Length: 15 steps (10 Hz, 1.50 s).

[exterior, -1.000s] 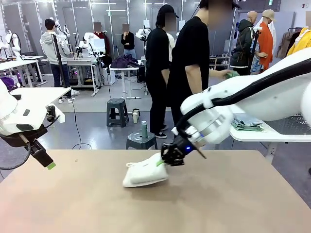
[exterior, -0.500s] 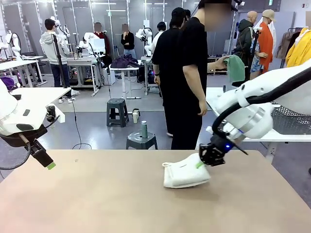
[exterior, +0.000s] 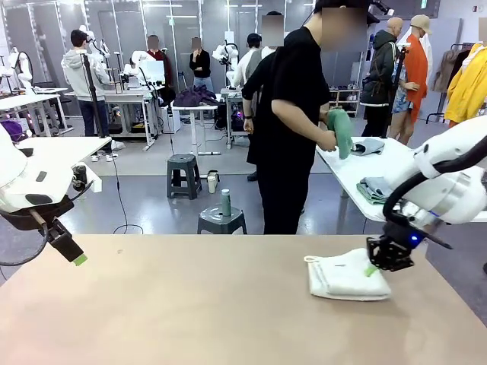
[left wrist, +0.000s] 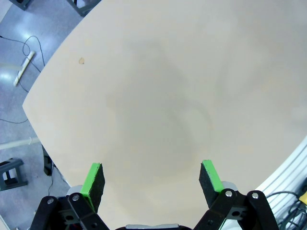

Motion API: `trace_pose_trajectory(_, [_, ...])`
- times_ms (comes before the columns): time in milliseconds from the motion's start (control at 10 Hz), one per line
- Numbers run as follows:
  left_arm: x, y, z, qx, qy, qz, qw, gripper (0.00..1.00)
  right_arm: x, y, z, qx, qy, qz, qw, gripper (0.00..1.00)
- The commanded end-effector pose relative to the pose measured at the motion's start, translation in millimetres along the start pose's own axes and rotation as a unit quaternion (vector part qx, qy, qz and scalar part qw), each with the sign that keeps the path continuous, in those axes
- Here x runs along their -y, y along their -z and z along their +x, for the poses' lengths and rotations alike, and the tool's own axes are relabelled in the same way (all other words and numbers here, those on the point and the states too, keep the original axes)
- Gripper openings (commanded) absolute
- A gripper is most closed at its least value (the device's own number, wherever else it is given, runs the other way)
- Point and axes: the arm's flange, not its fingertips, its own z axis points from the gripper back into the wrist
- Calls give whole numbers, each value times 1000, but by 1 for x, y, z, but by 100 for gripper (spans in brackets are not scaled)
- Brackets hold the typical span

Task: Fold the towels and place them in the basket.
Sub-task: Place the folded Towel with hook on the right side of the table.

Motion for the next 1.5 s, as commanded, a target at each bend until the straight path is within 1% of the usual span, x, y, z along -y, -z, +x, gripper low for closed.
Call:
trace_pose_trajectory(0, [0, 2, 0, -5, -2, 6, 1000, 100, 6, -22, -14, -7, 32, -36, 999, 6])
trace_pose_trajectory(300, [0, 2, 0, -5, -2, 6, 1000, 100, 16, -46, -17, -1, 72, -99, 992, 6])
trace_pose_trajectory(500, [0, 2, 0, -5, -2, 6, 1000, 100, 11, -45, -13, -5, 72, -112, 991, 6])
trace_pose_trajectory(600, [0, 2, 0, -5, -2, 6, 1000, 100, 10, -44, -11, -8, 74, -119, 990, 25])
trace_pose_trajectory(700, [0, 2, 0, -5, -2, 6, 1000, 100, 9, -45, -12, -7, 73, -121, 990, 40])
trace_pose_trajectory(800, [0, 2, 0, -5, -2, 6, 1000, 100, 6, -49, -13, 2, 71, -125, 990, 59])
trace_pose_trajectory(900, [0, 2, 0, -5, -2, 6, 1000, 100, 4, -54, -16, 10, 71, -126, 989, 74])
trace_pose_trajectory(1000, [0, 2, 0, -5, -2, 6, 1000, 100, -1, -61, -18, 18, 68, -129, 989, 93])
trace_pose_trajectory(1100, [0, 2, 0, -5, -2, 6, 1000, 100, -8, -67, -21, 26, 62, -133, 989, 100])
trace_pose_trajectory(1300, [0, 2, 0, -5, -2, 6, 1000, 100, -24, -74, -21, 35, 50, -148, 987, 100])
trace_pose_trajectory(1400, [0, 2, 0, -5, -2, 6, 1000, 100, -31, -74, -21, 38, 43, -150, 987, 94])
